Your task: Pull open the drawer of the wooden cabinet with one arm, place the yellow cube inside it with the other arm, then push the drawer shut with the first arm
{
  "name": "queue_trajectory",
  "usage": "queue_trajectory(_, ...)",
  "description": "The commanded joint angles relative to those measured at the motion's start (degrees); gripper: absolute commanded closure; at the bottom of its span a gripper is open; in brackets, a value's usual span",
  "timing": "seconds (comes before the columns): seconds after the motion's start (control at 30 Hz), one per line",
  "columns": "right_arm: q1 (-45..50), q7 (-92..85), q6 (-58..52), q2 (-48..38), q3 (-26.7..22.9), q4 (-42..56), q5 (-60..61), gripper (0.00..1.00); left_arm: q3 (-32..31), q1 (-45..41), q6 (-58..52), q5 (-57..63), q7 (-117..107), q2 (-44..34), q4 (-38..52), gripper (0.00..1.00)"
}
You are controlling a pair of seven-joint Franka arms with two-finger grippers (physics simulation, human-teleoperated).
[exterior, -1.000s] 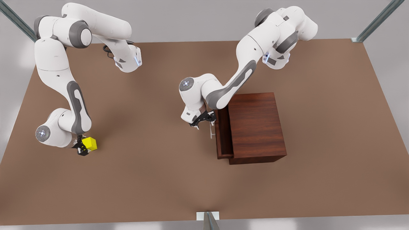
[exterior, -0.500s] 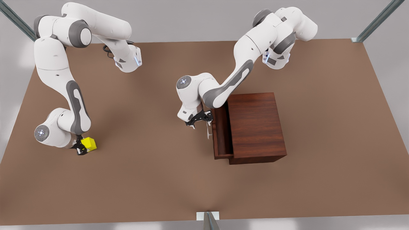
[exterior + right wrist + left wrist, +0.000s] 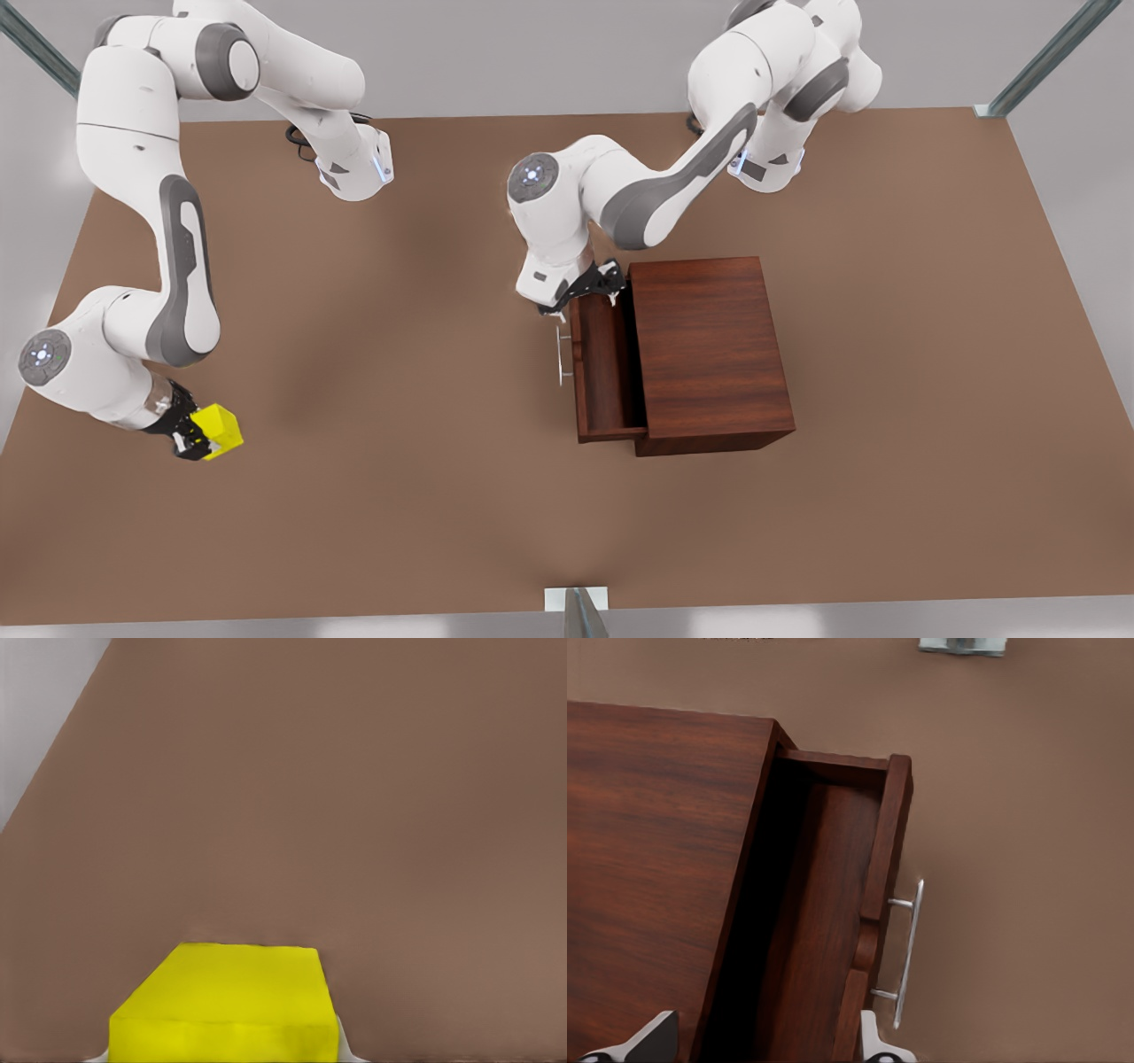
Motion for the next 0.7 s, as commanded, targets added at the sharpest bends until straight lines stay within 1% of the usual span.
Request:
queue_trajectory(0.0,1.49,4.89,-8.4,-0.01,0.49,1.95,-0.44,0.37,0.08,6.44,-16.79,-7.8,26.91,-5.55,-0.53,0.0)
queue_trajectory(0.03,3.33,7.26,-9.63,-0.01,0.4,2.91,-0.27,0.37,0.17,11.26,-18.11,-9.99,31.76,-8.45,-1.93,0.0)
queue_trajectory(0.07,5.96,11.74,-12.7,0.16,0.22,5.28,-0.27,0.37,0.17,17.16,-18.56,-10.71,37.64,-11.53,-5.53,0.0)
queue_trajectory(0.1,8.08,15.69,-14.64,0.42,-0.04,7.3,-0.27,0.37,0.17,23.03,-18.3,-13.33,42.91,-12.85,-6.42,0.0)
queue_trajectory(0.13,10.8,21.5,-16.14,0.6,-0.04,9.15,-0.09,0.37,0.17,33.49,-14.11,-19.04,50.66,-15.3,-10.44,0.0)
queue_trajectory(0.17,12.82,25.36,-17.54,1.39,-0.04,10.55,0.09,0.37,0.25,39.65,-2.2,-22.82,52.25,-22.57,-23.05,0.0)
queue_trajectory(0.2,15.64,31.78,-20.0,3.32,-0.04,14.59,0.26,0.37,1.39,43.36,4.48,-24.33,57.25,-28.15,-31.56,0.0)
queue_trajectory(0.23,17.66,36.44,-20.98,3.94,-0.04,16.01,0.26,0.37,1.57,44.95,2.88,-24.33,58.32,-27.89,-30.15,0.0)
queue_trajectory(0.3,22.32,46.99,-20.89,4.82,0.13,17.24,2.19,0.37,1.57,45.22,2.62,-24.07,57.71,-27.8,-28.58,0.0)
queue_trajectory(0.33,24.78,52.35,-20.89,5.78,0.13,18.73,2.98,0.37,1.93,45.57,0.16,-24.16,58.32,-27.1,-26.73,0.0)
queue_trajectory(0.37,26.98,56.92,-20.89,6.93,0.13,21.02,4.48,0.37,1.84,45.48,0.16,-23.1,58.14,-26.04,-25.67,0.0)
queue_trajectory(0.4,29.26,61.93,-20.89,7.72,0.05,22.95,4.48,0.37,1.84,45.3,-0.28,-21.87,58.23,-23.85,-21.72,0.0)
queue_trajectory(0.43,31.2,67.03,-20.63,9.74,0.13,25.76,4.39,0.37,2.01,45.57,-2.56,-20.9,60.86,-23.14,-20.66,0.0)
queue_trajectory(0.47,33.04,70.55,-20.54,10.88,-0.04,27.17,4.48,0.37,2.01,46.62,-2.74,-21.6,65.43,-23.05,-20.66,0.0)
queue_trajectory(0.5,34.63,74.33,-20.45,12.2,-0.39,29.1,4.48,0.37,2.1,47.85,-2.3,-22.74,65.35,-22.97,-20.75,0.0)
queue_trajectory(0.53,35.59,77.32,-20.1,13.17,0.75,30.6,4.48,0.37,10.59,40.94,-0.19,-23.8,65.7,-22.79,-21.71,0.0)
queue_trajectory(0.57,36.03,80.22,-19.4,14.22,2.5,32.01,4.48,0.37,21.26,32.74,2.44,-29.68,66.58,-24.98,-25.22,0.0)
queue_trajectory(0.6,37.09,82.15,-19.31,15.63,3.56,33.06,4.39,0.37,21.61,32.91,8.06,-30.48,69.47,-28.93,-31.9,0.0)
queue_trajectory(0.63,38.14,85.23,-19.04,16.07,3.65,34.64,4.39,0.37,21.61,32.91,9.21,-30.22,70.19,-29.47,-32.88,0.0)
queue_trajectory(0.67,39.64,87.6,-15.88,16.95,3.83,34.73,4.39,0.37,21.53,32.91,8.69,-30.22,69.92,-29.21,-32.61,0.0)
